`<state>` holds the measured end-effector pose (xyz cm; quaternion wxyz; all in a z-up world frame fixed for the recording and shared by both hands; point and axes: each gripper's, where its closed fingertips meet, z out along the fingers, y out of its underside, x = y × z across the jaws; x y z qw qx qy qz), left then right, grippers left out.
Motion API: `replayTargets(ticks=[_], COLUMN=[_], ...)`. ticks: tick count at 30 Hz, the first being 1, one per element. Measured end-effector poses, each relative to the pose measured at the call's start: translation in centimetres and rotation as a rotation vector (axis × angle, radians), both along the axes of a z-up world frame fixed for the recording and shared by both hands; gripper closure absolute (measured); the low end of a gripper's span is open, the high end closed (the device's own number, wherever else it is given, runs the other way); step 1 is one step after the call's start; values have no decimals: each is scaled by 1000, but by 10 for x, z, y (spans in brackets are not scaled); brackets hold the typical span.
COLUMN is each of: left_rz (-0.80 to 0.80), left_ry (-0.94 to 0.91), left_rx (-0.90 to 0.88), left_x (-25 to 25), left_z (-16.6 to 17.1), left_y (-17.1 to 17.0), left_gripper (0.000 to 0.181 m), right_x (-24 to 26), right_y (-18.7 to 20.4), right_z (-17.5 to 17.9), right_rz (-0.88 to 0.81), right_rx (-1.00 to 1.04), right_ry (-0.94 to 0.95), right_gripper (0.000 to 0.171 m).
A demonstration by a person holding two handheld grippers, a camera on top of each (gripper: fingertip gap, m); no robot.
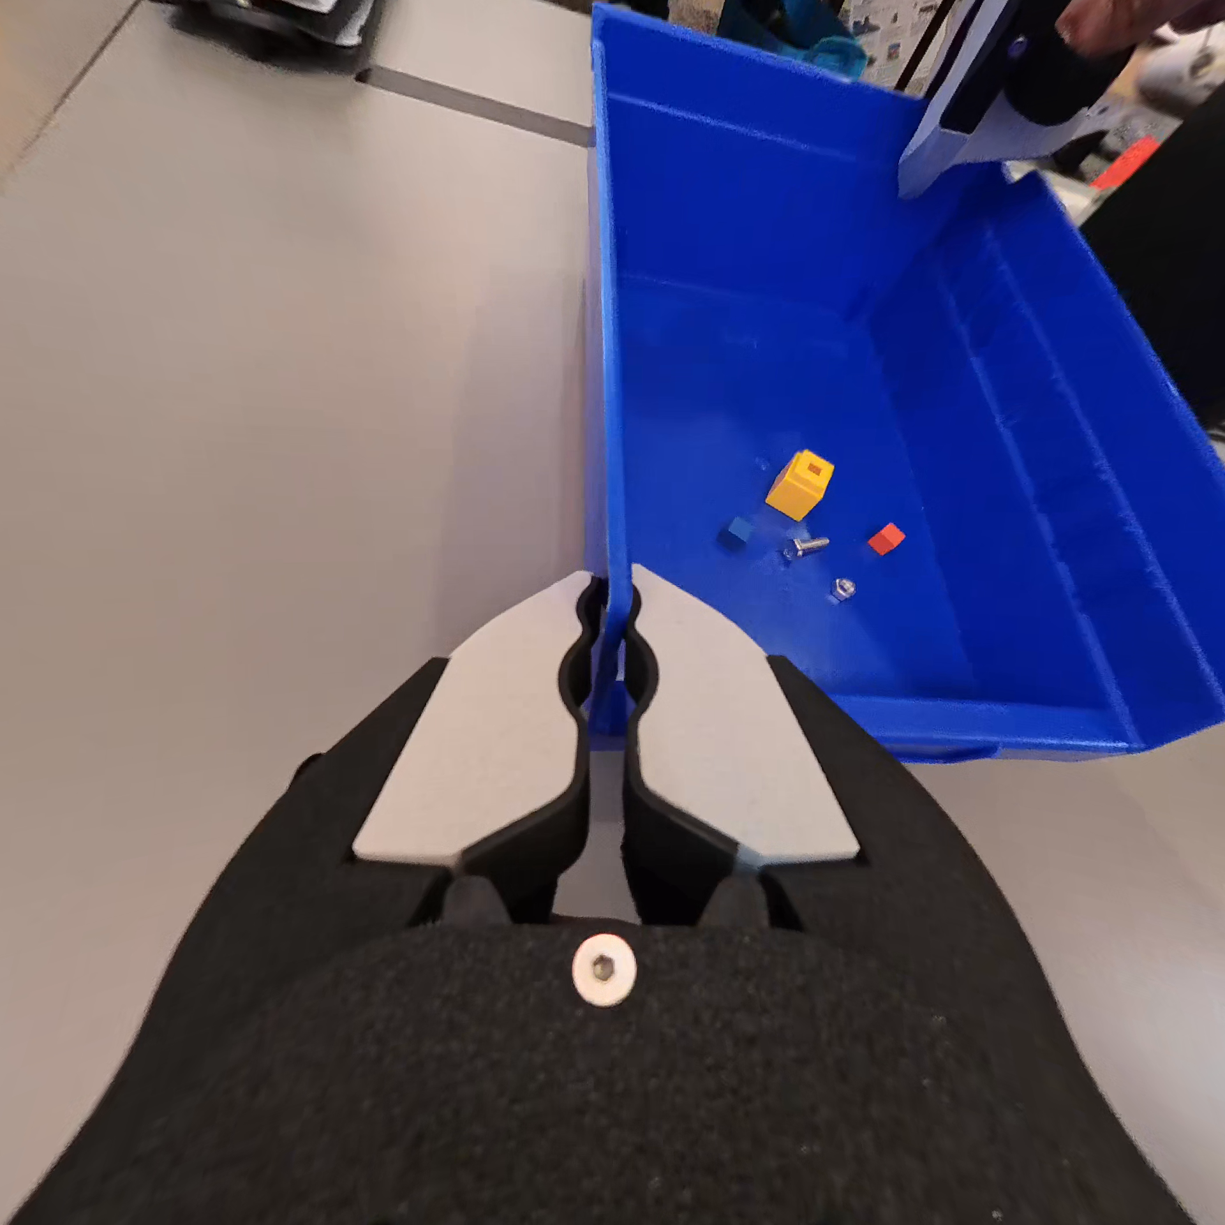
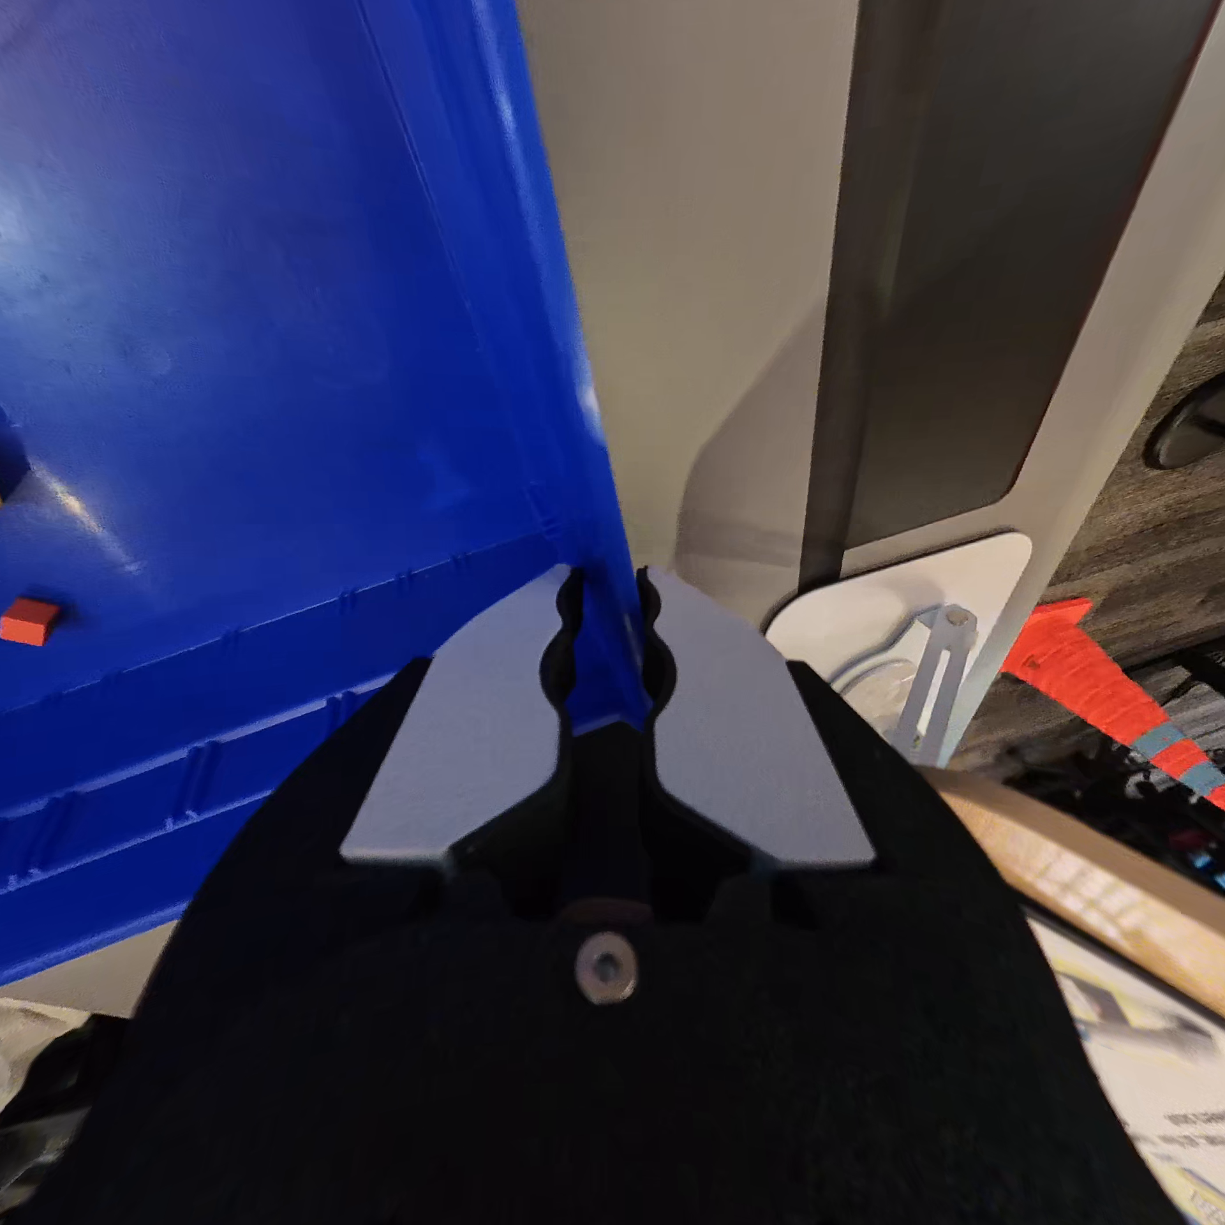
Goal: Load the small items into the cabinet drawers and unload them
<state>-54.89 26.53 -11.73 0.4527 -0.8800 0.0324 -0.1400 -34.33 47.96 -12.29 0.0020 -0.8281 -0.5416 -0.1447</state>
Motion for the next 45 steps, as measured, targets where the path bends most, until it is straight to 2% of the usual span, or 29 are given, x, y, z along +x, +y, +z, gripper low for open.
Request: replayTargets(ticks=[5,8,9,10,12,14,18,20,23,29,32,39,40,42,44,45], left_rz=[20,12,26,43,84,124,158,139,80,-52,-97,-156,-161,-166,-173,-175], left_ry=[-14,-87,-103,-108,-82,-30,91,119,61,23,-12,18,21,19,13,12], left_rx=[5,6,22,36,46,48,136,165,161,153,141,194,219,278,325,343], left_x=[1,6,4,1,-7,-13,-5,12,51,133,166,206,209,212,214,213], left_z=[-12,-10,-6,-2,3,12,49,62,68,55,43,38,40,42,42,41], left_y=[18,18,17,15,7,-5,-34,-47,-60,-74,-74,-72,-73,-75,-78,-79], left_gripper=[177,174,167,158,151,143,143,143,143,143,143,143,143,143,141,139], right_x=[8,16,14,10,-2,-19,-27,-24,-11,23,36,59,62,49,43,51], right_y=[17,25,23,19,10,-2,-26,-32,-43,-56,-67,-85,-88,-110,-146,-166], right_z=[4,43,59,76,108,133,161,169,169,178,182,198,202,211,224,224], right_rz=[7,82,90,81,31,-6,-72,-75,-115,-194,-219,-185,-191,-202,-127,-103], right_rx=[84,250,277,292,335,366,399,439,450,549,526,573,581,536,536,568], right_ry=[-74,-194,-193,-177,-96,46,177,195,222,297,322,401,445,692,968,1047], right_gripper=[150,139,135,131,132,139,139,139,136,137,137,137,137,137,139,138])
